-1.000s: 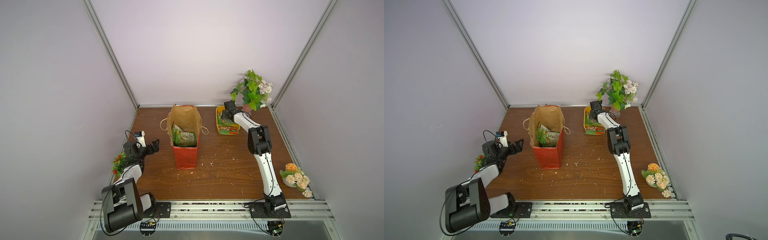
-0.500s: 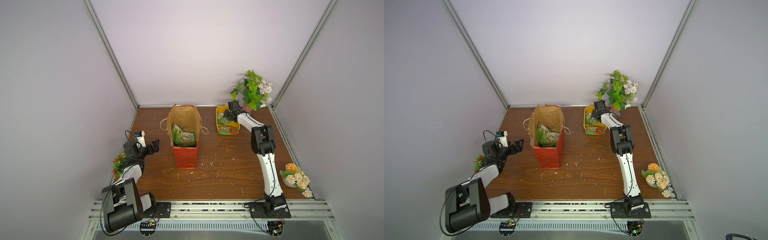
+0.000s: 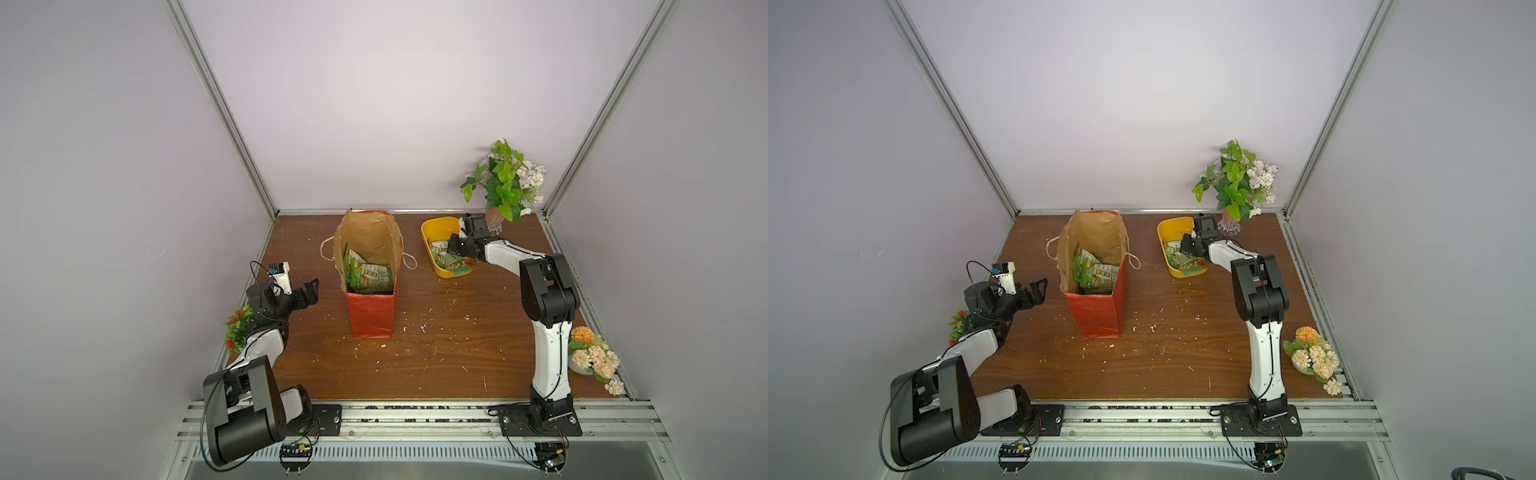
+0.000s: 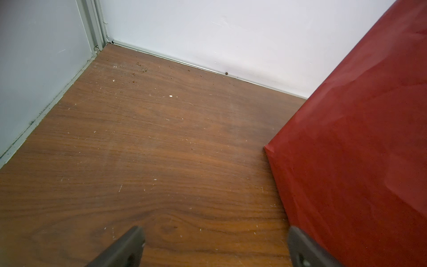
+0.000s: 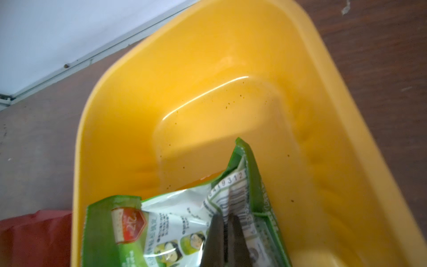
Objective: Place the condiment packets inside the bag
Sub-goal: Pick up the condiment packet from the storage box, then place the condiment packet in the paper bag.
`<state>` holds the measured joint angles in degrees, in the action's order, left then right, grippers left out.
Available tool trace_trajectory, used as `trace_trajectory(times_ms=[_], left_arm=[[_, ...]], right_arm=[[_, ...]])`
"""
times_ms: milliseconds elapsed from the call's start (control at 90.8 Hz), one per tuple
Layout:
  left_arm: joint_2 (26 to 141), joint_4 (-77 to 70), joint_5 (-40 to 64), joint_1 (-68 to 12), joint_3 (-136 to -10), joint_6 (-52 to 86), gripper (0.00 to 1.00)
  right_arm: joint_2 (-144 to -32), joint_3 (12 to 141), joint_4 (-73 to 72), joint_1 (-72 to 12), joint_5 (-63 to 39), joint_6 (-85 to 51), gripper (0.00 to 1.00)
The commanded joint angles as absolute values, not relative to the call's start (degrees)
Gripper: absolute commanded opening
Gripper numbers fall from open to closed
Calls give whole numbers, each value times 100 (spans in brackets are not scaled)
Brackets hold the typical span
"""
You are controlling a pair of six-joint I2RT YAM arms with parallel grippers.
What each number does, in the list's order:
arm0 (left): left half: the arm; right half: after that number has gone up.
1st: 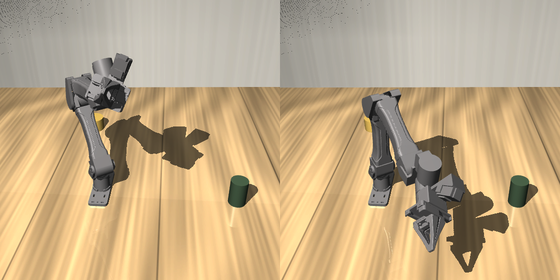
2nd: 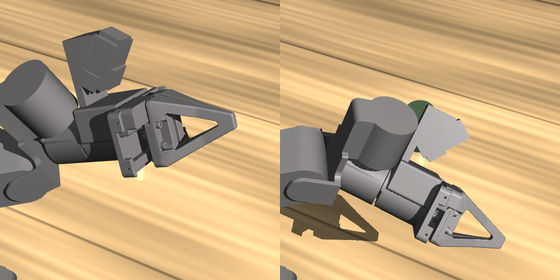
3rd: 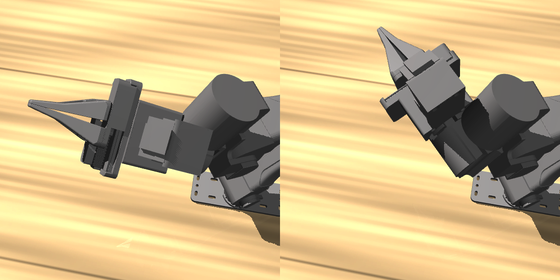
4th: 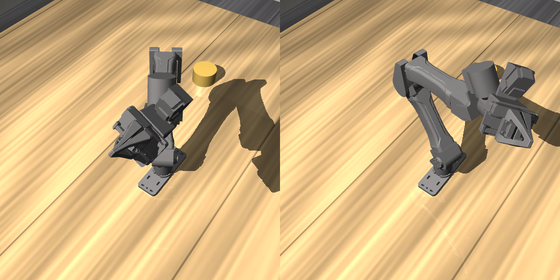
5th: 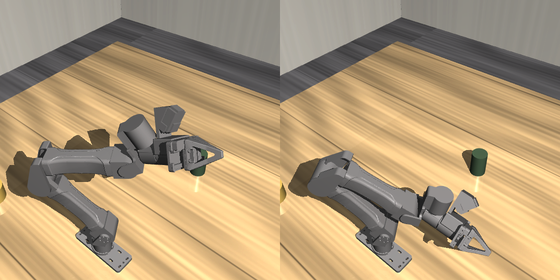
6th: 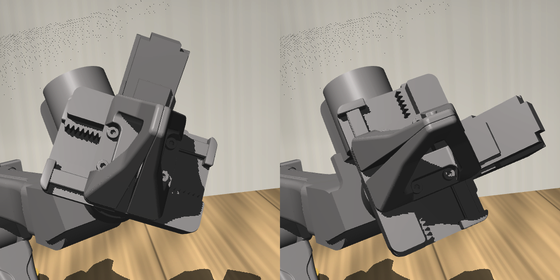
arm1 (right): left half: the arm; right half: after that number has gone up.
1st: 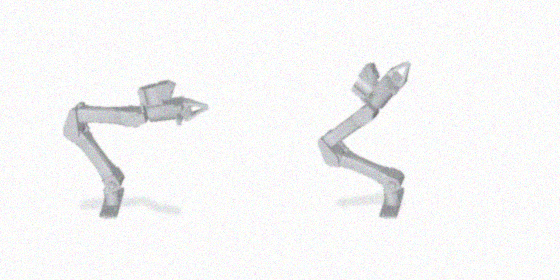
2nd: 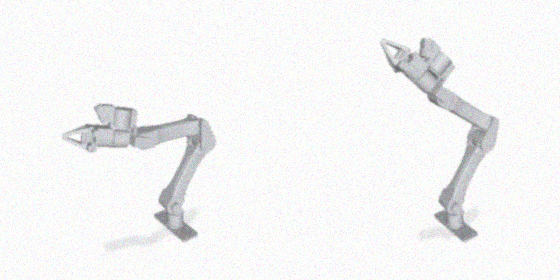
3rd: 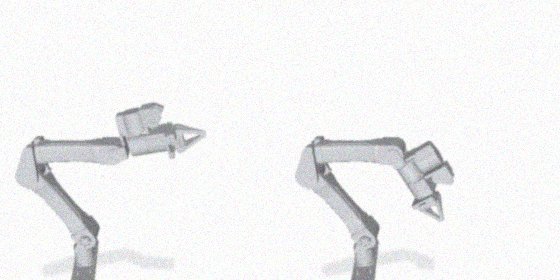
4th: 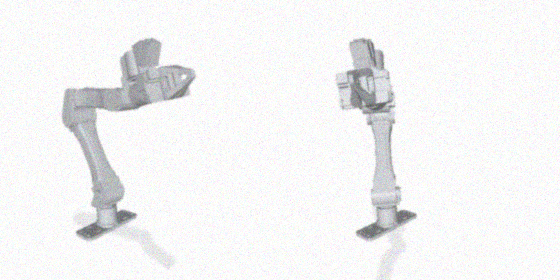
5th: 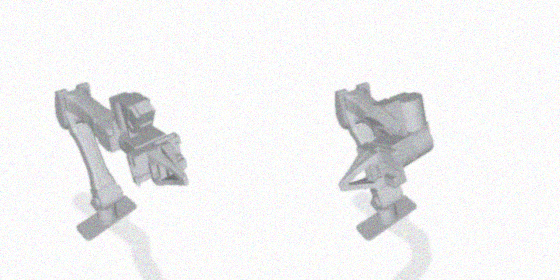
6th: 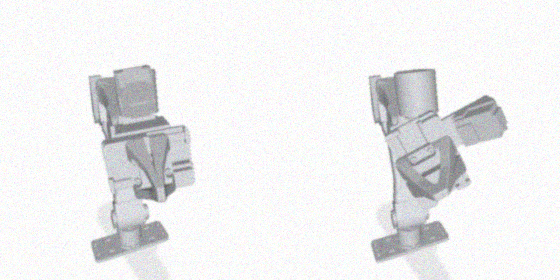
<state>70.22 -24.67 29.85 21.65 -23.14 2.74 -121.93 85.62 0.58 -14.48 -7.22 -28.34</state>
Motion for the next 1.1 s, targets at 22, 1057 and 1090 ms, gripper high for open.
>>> trace_trajectory(times_ms=[22, 1057, 1090], left_arm=[[6928, -2496, 3103, 2250, -2302, 261, 100], [6986, -2554, 3191, 2496, -2331, 426, 100], [7006, -2571, 3235, 2555, -2351, 462, 100]], right_arm=[[-11540, 8474, -698, -1501, -955, -2824, 0], [-9480, 9485, -211, -3211, -219, -1784, 0], [-9490, 9572, -161, -3363, -195, -1731, 0]])
